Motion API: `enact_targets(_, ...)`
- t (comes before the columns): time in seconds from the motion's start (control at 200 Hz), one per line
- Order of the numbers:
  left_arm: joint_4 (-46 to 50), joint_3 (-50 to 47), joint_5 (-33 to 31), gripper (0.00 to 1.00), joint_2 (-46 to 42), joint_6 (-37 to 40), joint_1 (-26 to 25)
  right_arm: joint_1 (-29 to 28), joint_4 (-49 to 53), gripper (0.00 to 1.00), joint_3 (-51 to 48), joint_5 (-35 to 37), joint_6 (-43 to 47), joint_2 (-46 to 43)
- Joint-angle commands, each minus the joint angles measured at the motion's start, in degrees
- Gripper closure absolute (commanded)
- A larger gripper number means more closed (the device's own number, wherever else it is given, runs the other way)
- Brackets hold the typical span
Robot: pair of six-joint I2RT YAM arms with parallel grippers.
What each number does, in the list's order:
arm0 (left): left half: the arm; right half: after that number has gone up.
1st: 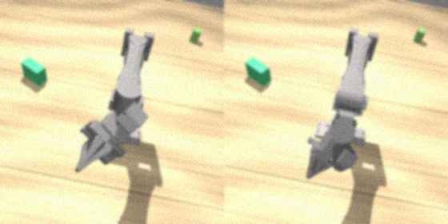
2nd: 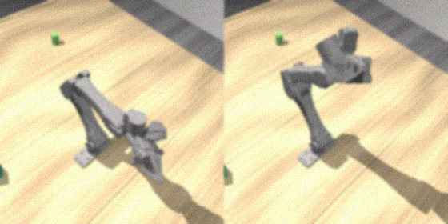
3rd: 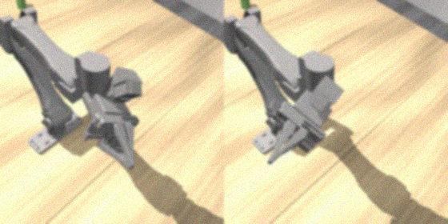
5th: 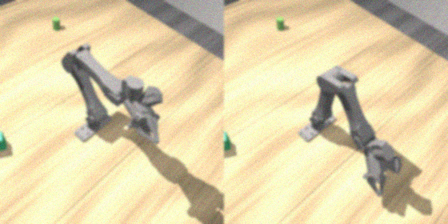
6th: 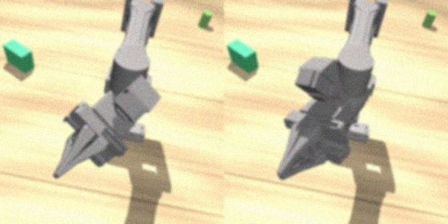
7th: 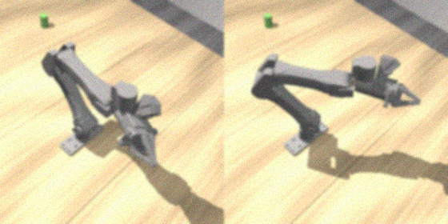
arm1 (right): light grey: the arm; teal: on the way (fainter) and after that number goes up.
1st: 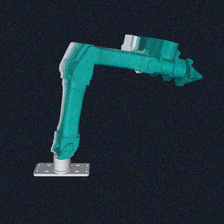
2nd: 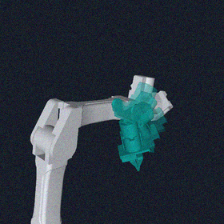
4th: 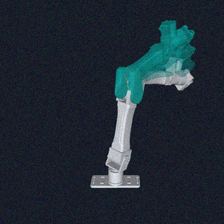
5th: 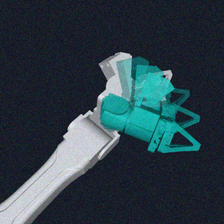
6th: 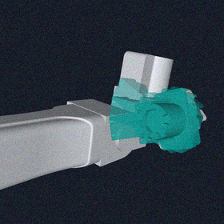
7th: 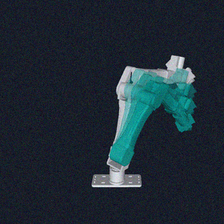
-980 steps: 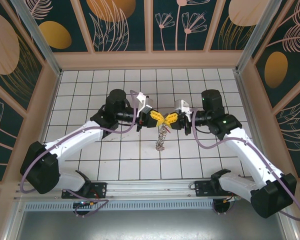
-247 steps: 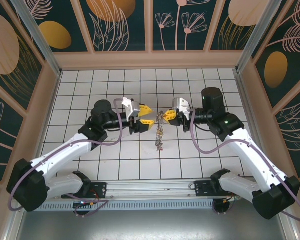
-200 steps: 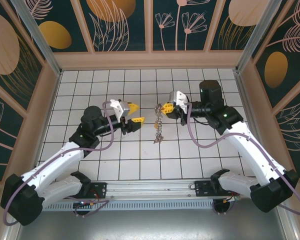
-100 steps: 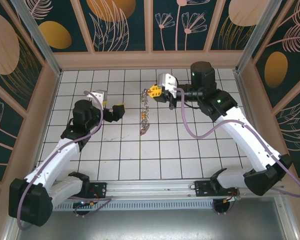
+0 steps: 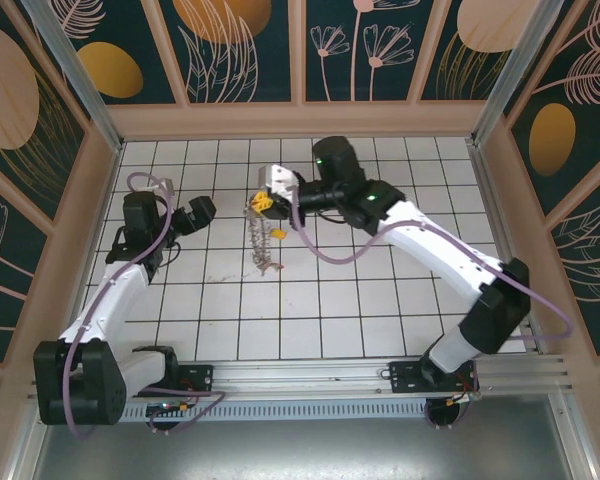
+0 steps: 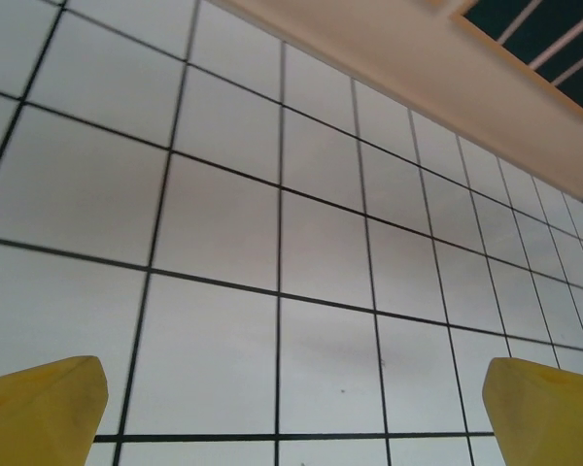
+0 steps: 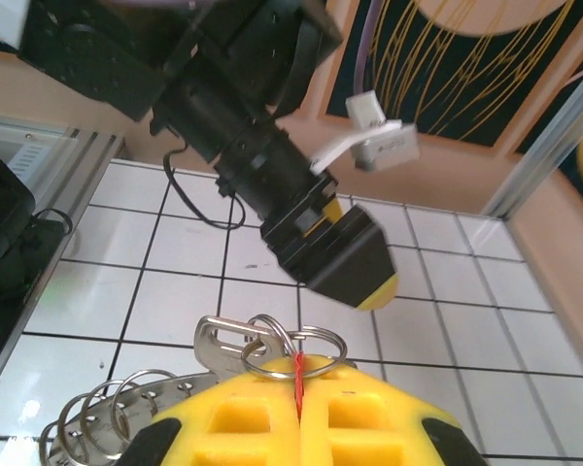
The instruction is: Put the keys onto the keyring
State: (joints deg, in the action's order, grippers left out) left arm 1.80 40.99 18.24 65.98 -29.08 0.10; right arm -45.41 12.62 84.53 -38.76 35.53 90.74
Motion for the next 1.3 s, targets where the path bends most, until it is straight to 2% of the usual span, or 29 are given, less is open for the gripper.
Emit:
enact_targets(0.0, 3.26, 2.06, 1.23, 0.01, 0.55, -3.55, 2.66, -1.90, -10.05, 1.00, 3.50, 1.21, -5.63, 4.96)
enact_targets(0.185, 4.11, 2.33, -2.41, 0.01, -1.45, -5.31, 5.68, -4.24, -17.99, 1.00, 9.42, 0.98, -11.85, 14.96)
enact_targets(0.36, 6.19, 4.08, -2.90, 0.01, -1.04, -3.21, 6.23, -4.04, -24.05, 1.00, 9.59, 0.83, -16.46, 19.14)
enact_targets(0.46, 5.81, 3.00, -3.36, 0.01, -0.76, -3.61, 6.23, -2.70, -23.99, 1.00, 4.64, 0.12, -15.89, 18.50)
enact_targets(0.626, 3.43, 0.08, -3.62, 0.01, -1.06, -5.05, 6.22, -0.35, -25.46, 1.00, -10.62, 0.15, -13.79, 13.10)
enact_targets(0.856, 1.07, -0.65, -0.46, 0.01, 0.51, -8.02, 6.22, 3.59, -15.50, 1.00, -23.13, 3.85, -8.27, 4.20)
enact_targets(0.916, 0.94, -0.95, 0.03, 0.01, 0.49, -8.06, 6.23, 4.88, -9.93, 1.00, -25.15, 5.24, -4.25, 1.88)
enact_targets(0.986, 0.77, -1.73, -0.73, 0.01, -0.31, -7.02, 6.23, 7.48, -0.61, 1.00, -26.50, 4.23, 4.42, 0.14)
enact_targets(1.141, -0.55, -4.28, -2.68, 0.01, -2.93, -7.21, 6.23, 11.45, 14.48, 0.96, -26.91, 6.71, 16.86, -0.37)
enact_targets(1.291, -1.14, -6.21, -2.40, 0.01, -3.34, -8.57, 6.27, 11.41, 17.90, 0.91, -29.56, 12.77, 20.47, 1.12)
